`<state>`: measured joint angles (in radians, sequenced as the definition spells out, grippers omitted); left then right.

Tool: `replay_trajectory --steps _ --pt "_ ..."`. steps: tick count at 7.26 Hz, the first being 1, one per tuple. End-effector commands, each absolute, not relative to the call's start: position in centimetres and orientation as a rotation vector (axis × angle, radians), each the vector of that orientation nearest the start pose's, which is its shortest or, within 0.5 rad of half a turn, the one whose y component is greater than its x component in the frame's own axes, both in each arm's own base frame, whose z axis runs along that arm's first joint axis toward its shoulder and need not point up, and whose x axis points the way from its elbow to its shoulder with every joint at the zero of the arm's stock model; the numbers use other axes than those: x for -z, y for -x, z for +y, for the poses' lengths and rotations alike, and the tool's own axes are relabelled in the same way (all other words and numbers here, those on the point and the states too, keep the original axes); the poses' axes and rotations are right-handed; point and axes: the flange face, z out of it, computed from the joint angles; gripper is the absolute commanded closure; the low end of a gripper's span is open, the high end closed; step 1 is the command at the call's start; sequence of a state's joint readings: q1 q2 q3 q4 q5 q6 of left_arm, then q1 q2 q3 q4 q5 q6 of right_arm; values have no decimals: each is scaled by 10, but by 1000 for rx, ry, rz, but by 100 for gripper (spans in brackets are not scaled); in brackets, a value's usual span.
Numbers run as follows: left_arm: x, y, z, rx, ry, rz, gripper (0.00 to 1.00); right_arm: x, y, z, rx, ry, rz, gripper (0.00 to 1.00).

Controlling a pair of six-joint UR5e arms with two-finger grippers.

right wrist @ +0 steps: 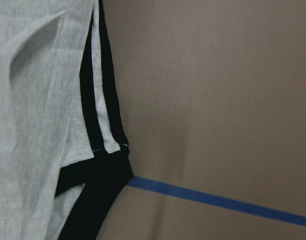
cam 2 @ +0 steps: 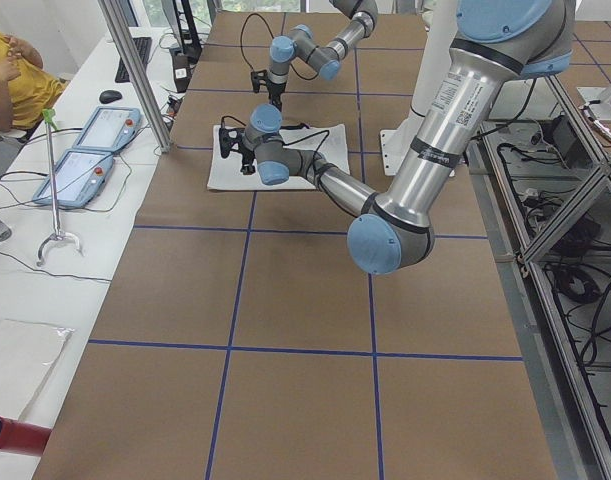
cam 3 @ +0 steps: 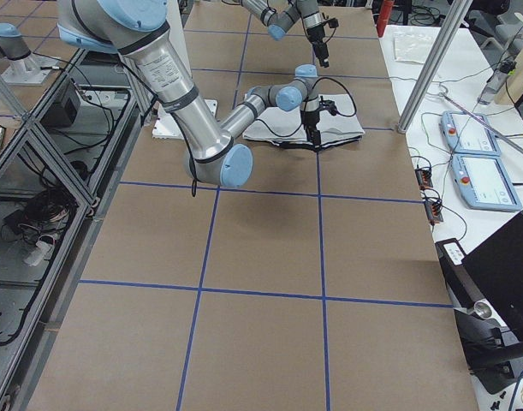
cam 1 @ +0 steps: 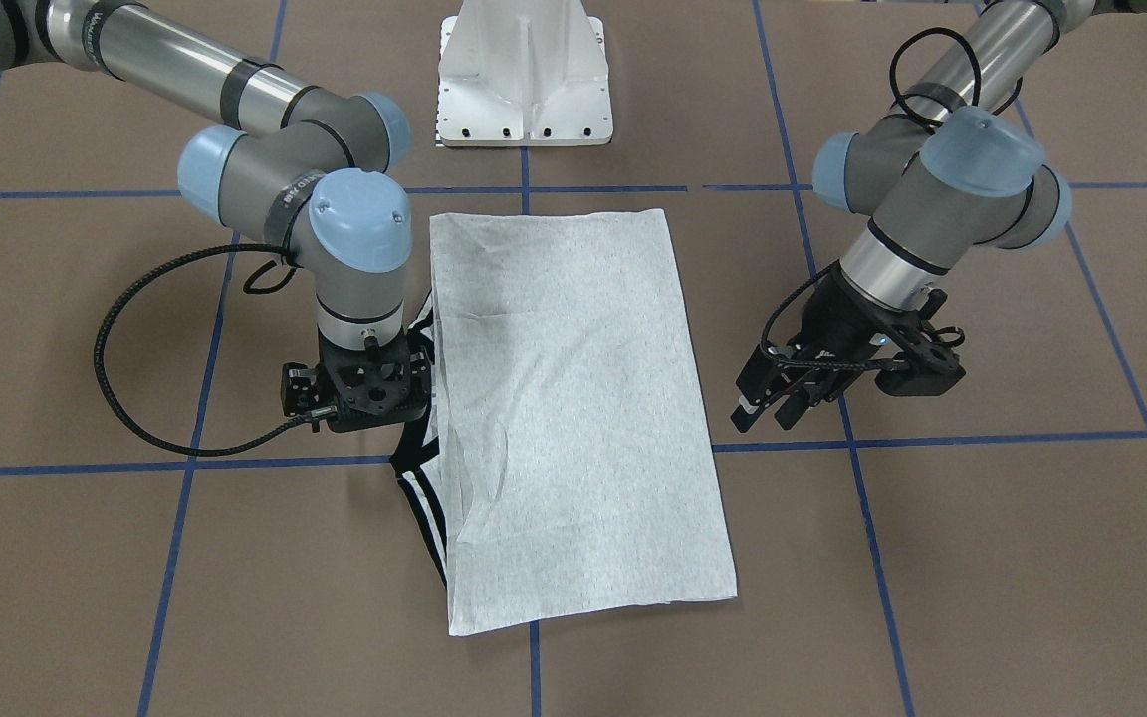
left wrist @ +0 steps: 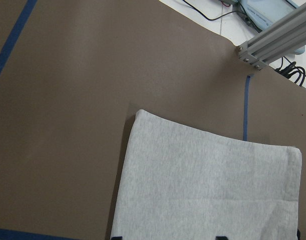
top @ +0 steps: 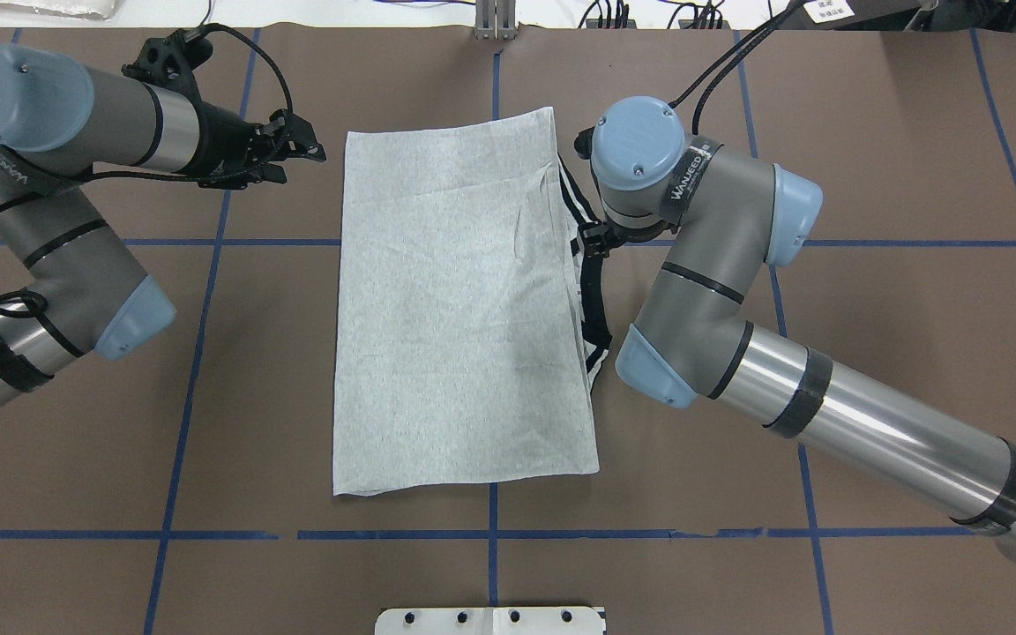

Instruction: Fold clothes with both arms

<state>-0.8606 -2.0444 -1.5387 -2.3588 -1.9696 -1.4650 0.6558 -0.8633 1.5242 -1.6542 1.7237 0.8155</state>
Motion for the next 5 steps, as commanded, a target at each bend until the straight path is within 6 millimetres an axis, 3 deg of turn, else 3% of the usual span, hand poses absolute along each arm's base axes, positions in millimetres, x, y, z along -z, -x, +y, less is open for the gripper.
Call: replay_trajectory --steps 1,2,4,5 --pt "-308 -363 -567 406 -259 1244 31 -242 492 -483 -141 -189 -654 0" --pt "-308 -362 -568 406 -261 1245 31 -227 496 -446 -320 -127 -727 0" --pt "-308 -362 -568 407 -260 1244 31 -224 522 -360 -568 -8 -782 0" --pt "-309 -362 -568 407 -260 1244 31 -225 539 -331 -725 68 -786 0"
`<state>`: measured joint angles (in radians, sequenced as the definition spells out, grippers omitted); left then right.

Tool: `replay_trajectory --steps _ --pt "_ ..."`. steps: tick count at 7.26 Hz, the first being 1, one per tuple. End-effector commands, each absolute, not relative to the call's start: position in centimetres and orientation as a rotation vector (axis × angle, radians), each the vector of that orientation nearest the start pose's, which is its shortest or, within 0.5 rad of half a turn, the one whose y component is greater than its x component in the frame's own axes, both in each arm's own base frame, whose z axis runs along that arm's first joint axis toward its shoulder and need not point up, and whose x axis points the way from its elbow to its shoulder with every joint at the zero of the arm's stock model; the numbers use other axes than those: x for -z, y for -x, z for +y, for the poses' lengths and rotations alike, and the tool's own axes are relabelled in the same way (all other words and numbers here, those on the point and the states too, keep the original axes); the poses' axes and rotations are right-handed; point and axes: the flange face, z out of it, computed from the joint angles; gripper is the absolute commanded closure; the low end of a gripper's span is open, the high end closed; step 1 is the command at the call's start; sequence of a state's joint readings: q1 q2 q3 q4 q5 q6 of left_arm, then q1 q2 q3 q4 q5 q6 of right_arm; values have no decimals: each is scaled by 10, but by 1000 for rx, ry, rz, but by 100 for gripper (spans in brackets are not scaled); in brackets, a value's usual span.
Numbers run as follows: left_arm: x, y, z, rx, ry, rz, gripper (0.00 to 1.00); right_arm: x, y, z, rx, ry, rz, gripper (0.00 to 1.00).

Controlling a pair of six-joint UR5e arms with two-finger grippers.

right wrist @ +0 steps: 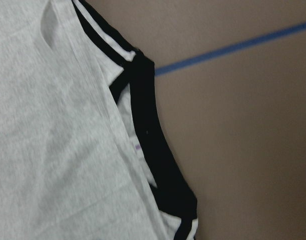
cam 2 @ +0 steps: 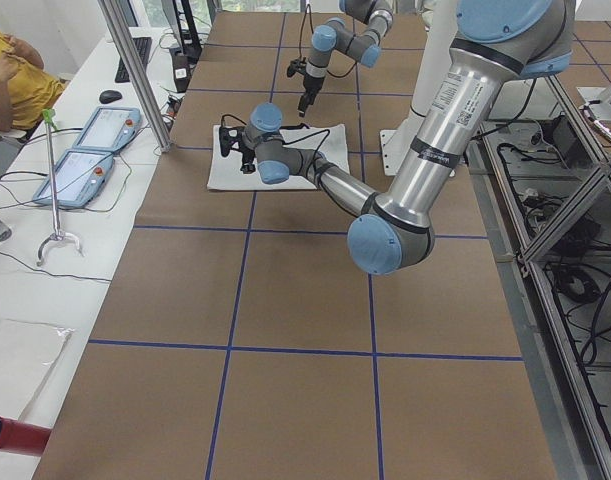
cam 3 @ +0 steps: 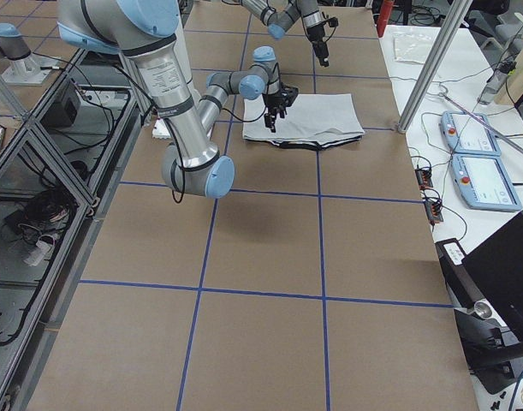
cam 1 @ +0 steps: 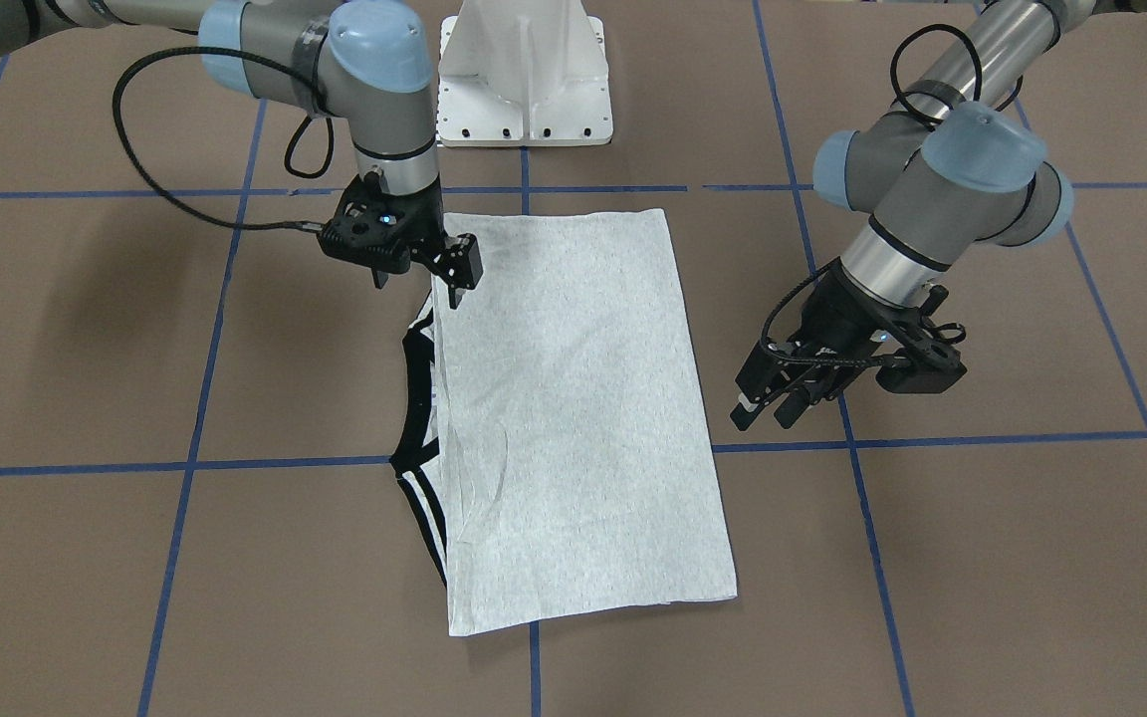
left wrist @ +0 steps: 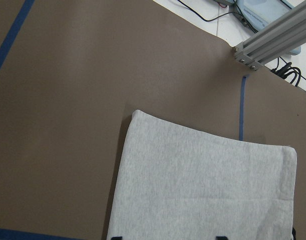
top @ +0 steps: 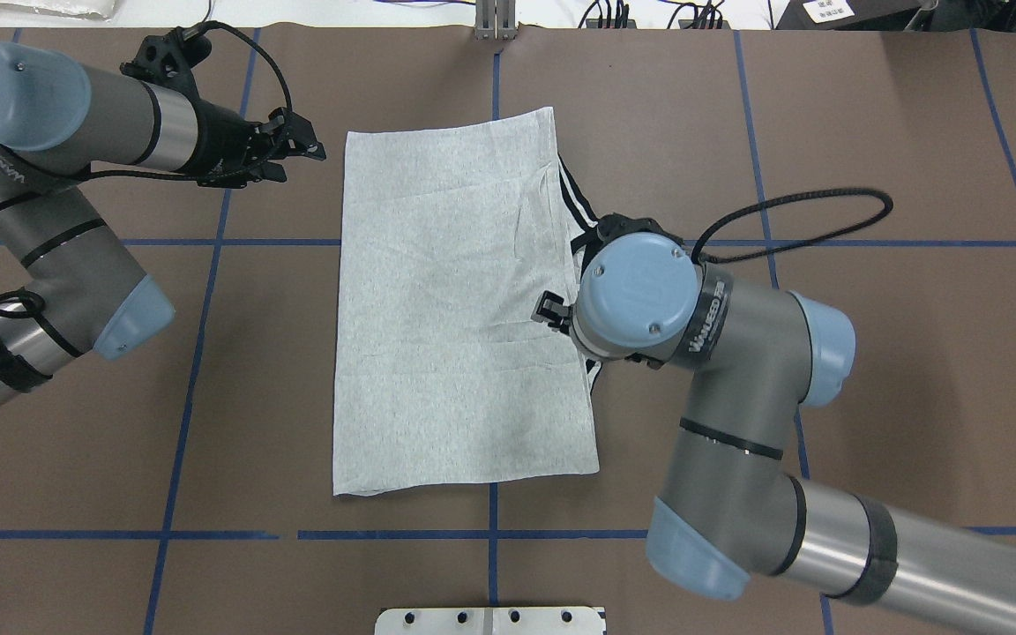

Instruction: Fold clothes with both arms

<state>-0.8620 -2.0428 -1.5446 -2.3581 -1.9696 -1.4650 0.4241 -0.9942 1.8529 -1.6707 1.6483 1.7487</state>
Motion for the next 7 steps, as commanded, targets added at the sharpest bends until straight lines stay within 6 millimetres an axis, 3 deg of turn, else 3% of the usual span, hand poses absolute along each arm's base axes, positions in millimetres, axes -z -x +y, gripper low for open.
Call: replay_trajectory --steps 1,3,5,7 --pt "-309 -362 -568 407 -260 1244 31 -225 546 -317 -874 151 -786 1" --pt "-315 -358 -563 410 -258 1239 31 -222 560 -293 -989 248 -818 2" --pt "-315 -358 -563 411 -257 1239 31 -234 572 -269 -984 258 -793 2" --pt "-316 -359 -563 415 -261 1236 31 -237 579 -259 -987 269 -781 2"
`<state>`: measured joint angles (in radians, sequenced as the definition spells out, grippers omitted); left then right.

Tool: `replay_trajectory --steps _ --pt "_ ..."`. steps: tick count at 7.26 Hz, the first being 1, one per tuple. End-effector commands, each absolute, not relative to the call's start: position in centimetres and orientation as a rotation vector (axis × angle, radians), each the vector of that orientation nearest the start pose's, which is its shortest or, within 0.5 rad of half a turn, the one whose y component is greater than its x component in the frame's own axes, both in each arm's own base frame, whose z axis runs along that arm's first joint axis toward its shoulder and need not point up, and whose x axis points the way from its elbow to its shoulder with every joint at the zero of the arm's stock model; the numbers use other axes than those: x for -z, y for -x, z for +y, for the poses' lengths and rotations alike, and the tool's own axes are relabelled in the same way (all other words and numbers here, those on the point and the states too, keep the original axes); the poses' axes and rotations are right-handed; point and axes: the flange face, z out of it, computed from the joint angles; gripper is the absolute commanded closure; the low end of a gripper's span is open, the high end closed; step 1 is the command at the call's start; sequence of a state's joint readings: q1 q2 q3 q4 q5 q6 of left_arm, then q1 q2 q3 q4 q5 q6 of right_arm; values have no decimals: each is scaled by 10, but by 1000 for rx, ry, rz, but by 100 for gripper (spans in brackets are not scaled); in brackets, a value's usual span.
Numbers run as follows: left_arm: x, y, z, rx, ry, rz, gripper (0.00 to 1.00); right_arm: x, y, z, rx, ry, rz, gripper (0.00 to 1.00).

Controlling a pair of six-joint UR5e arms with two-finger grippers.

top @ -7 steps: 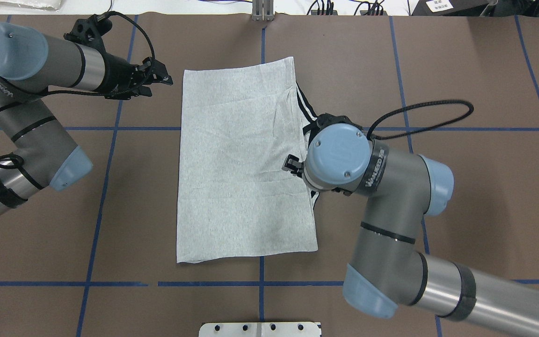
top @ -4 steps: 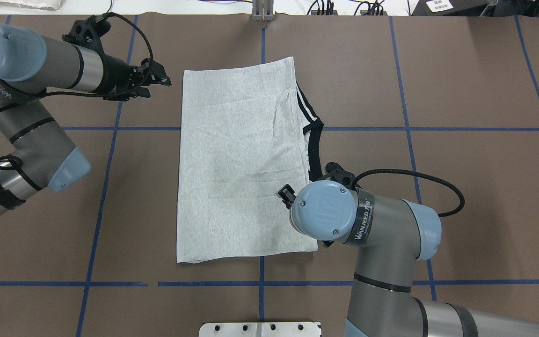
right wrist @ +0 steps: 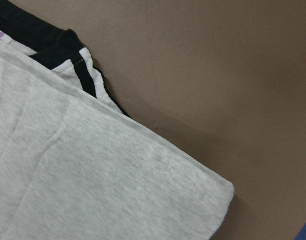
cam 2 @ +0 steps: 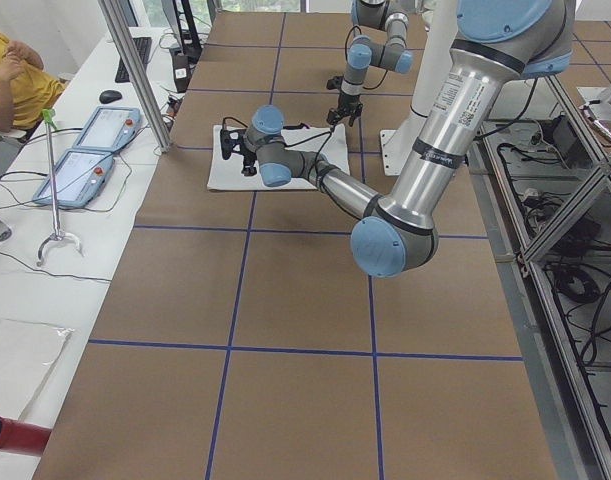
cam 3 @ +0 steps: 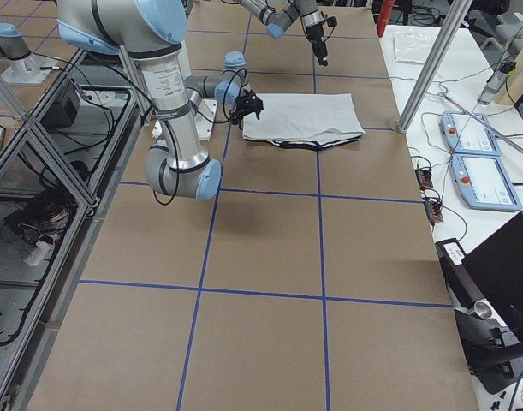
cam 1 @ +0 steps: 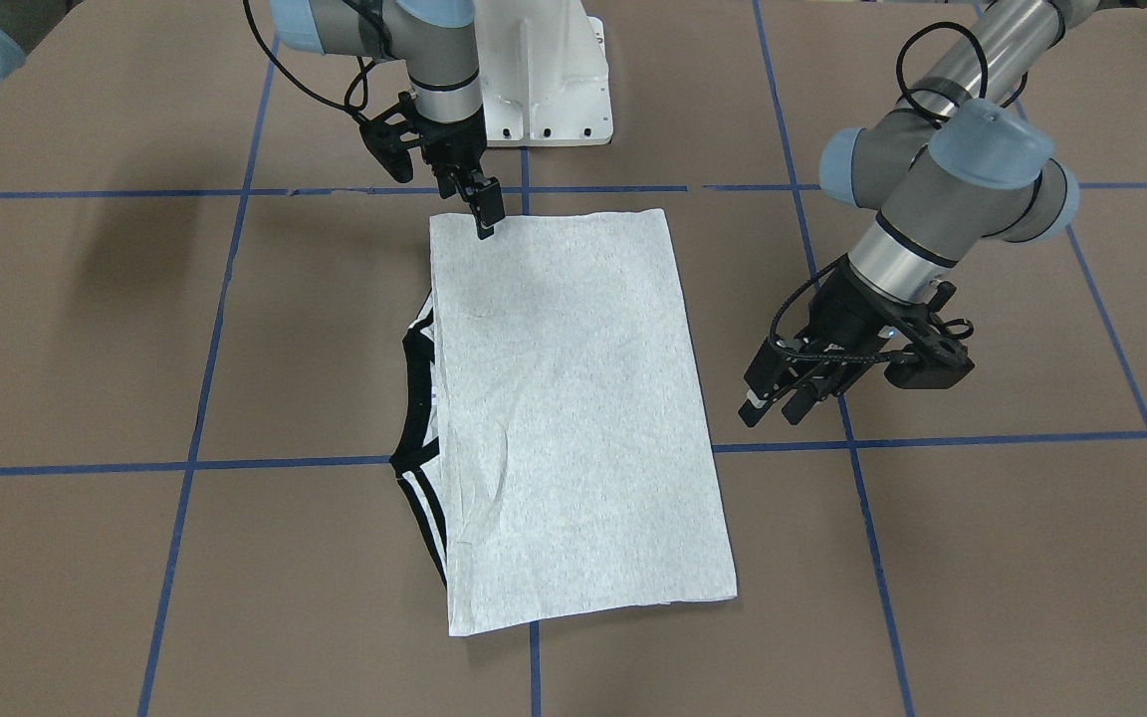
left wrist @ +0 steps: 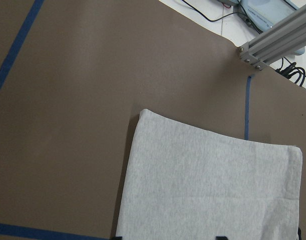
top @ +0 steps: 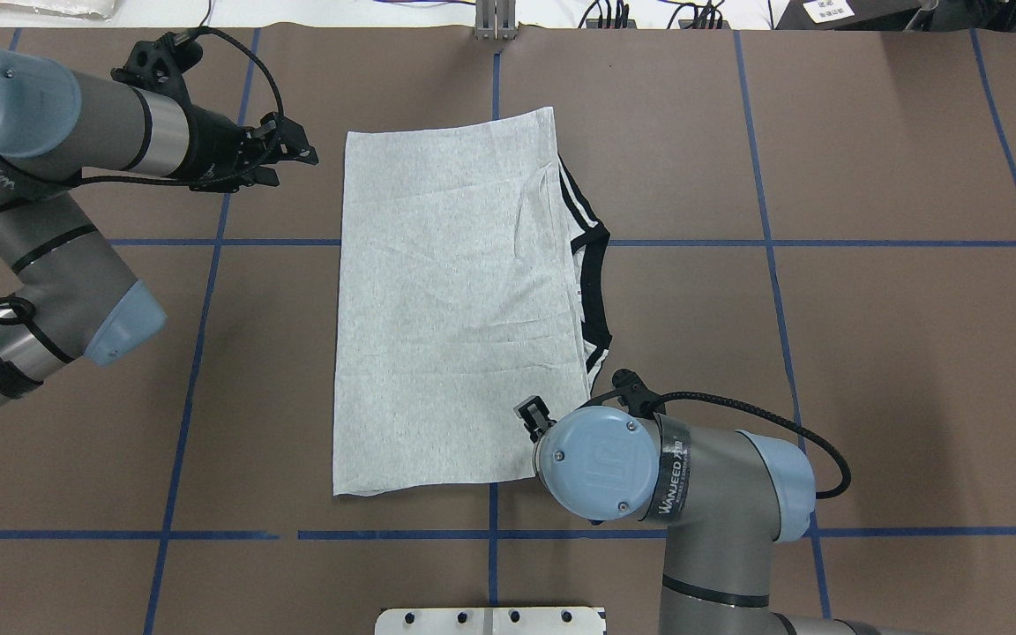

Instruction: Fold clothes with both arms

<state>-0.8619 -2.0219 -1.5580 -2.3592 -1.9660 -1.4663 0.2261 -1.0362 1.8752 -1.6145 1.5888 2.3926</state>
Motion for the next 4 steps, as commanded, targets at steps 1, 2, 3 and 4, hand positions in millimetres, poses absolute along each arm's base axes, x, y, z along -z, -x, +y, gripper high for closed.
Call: replay_trajectory --steps 1,2,3,4 --pt "-316 -358 -564 416 -264 1237 31 -241 581 -259 -990 269 -772 3" --pt "-316 -357 -564 416 -264 1237 31 -241 583 -260 -991 265 -770 4" --pt "-313 -357 -563 415 -266 1241 31 -241 583 -263 -996 258 -773 5" --pt "-314 -357 -563 416 -267 1239 31 -245 583 -270 -1005 250 -766 6"
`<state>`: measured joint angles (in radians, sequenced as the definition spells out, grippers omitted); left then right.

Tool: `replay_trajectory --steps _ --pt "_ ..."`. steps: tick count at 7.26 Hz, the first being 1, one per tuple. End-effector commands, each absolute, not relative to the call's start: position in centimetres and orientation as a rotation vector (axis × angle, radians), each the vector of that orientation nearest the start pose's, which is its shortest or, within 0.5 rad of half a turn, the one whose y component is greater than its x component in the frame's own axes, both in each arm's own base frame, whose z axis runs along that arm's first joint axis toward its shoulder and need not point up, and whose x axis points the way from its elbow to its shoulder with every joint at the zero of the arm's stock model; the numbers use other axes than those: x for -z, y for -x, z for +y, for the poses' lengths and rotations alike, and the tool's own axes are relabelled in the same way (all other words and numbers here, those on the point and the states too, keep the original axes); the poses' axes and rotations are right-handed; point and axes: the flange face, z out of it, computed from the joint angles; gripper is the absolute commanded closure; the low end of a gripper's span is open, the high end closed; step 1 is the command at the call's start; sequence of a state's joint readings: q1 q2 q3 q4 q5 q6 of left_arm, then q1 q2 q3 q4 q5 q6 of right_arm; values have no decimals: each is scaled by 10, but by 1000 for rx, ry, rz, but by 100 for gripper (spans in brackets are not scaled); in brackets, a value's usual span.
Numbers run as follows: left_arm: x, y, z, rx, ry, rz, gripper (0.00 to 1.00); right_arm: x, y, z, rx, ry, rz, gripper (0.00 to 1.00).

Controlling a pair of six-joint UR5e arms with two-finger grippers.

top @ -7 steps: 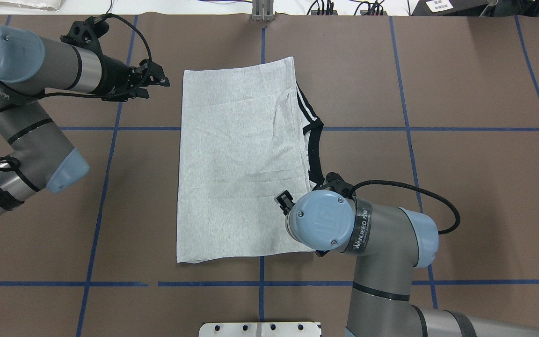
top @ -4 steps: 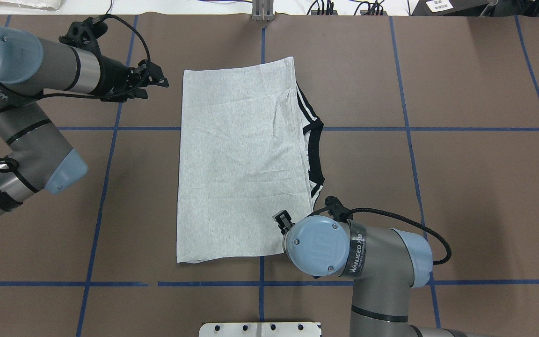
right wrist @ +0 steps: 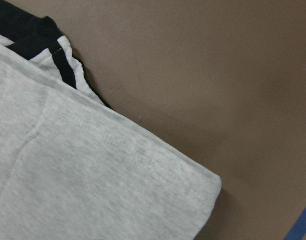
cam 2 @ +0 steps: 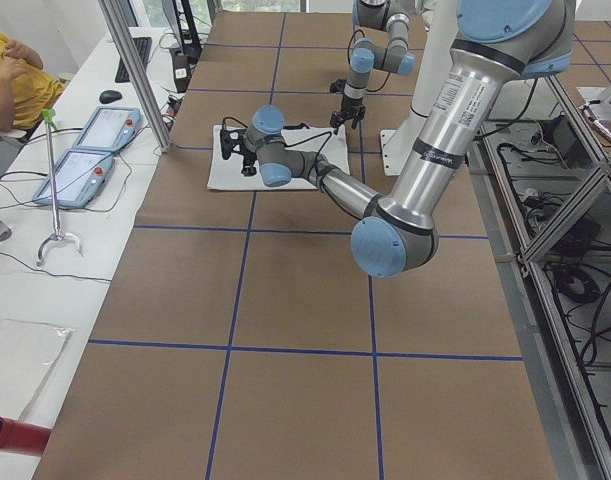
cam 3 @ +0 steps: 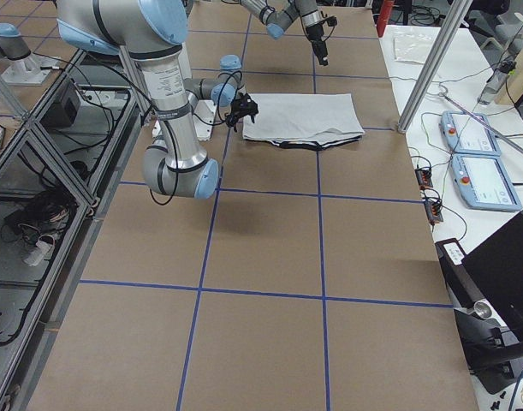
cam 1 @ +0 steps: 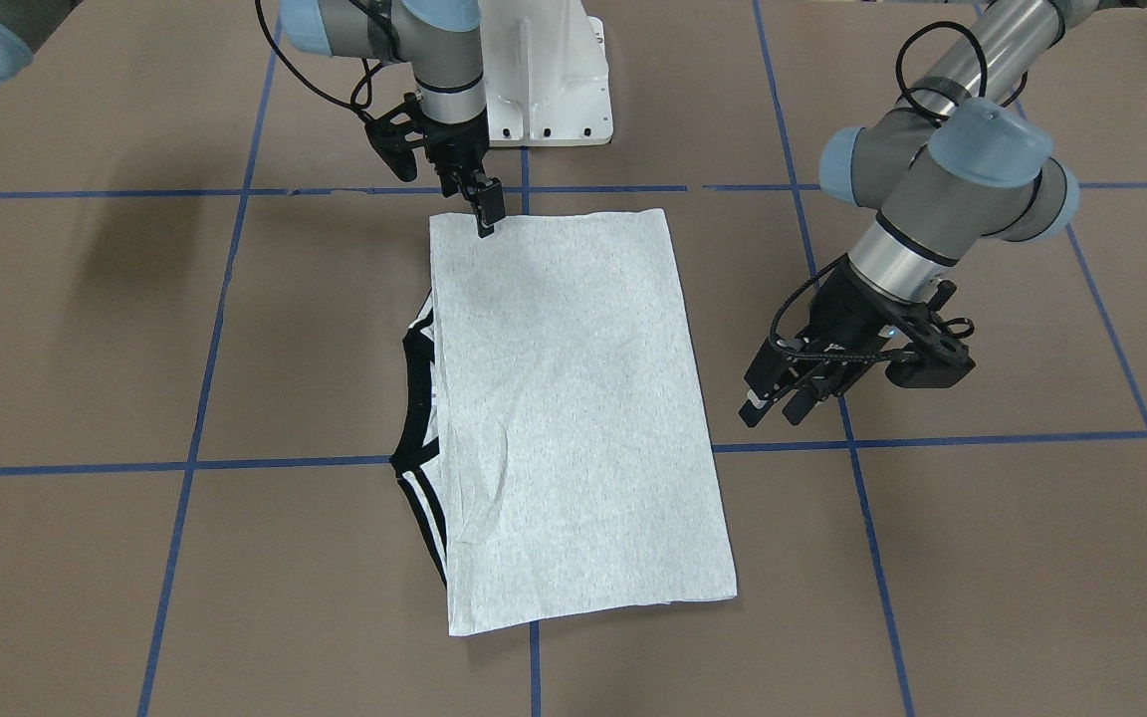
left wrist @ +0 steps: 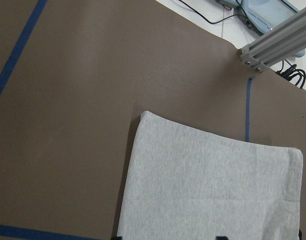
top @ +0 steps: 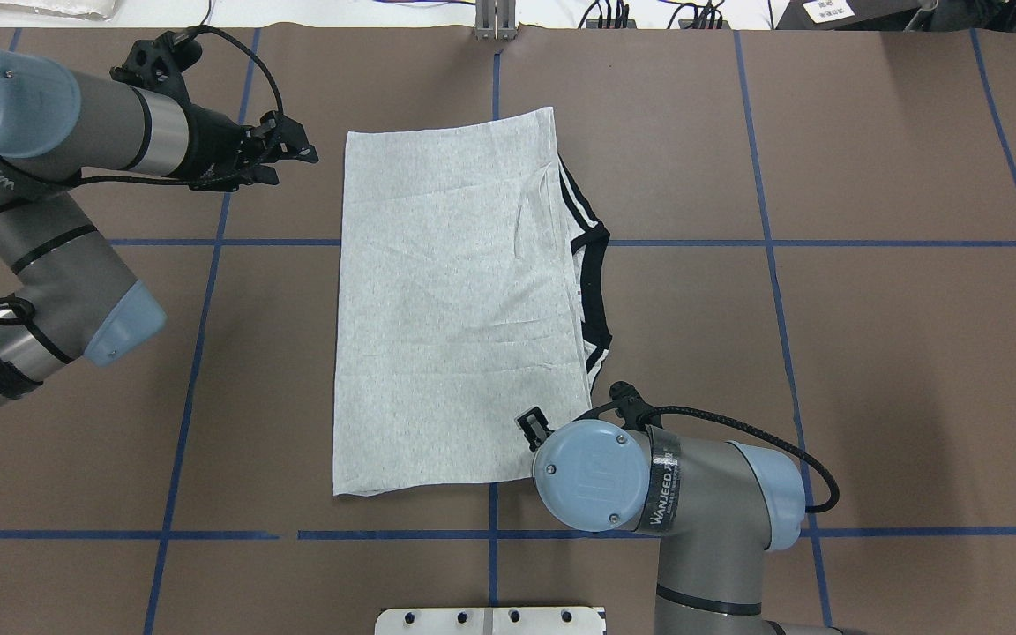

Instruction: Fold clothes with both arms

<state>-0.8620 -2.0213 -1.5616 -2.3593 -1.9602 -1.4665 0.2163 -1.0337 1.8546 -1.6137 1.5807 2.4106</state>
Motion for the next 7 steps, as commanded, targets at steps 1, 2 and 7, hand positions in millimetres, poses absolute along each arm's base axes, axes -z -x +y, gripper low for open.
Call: replay_trajectory --steps 1,2,7 --pt "-314 -357 -563 416 -267 1239 31 -252 588 -272 -1008 242 -750 7" --pt "-319 -356 -562 418 -263 1234 31 -253 591 -272 -1009 245 -758 7" --pt "-321 -352 -558 418 -263 1234 31 -253 592 -276 -1023 262 -788 100"
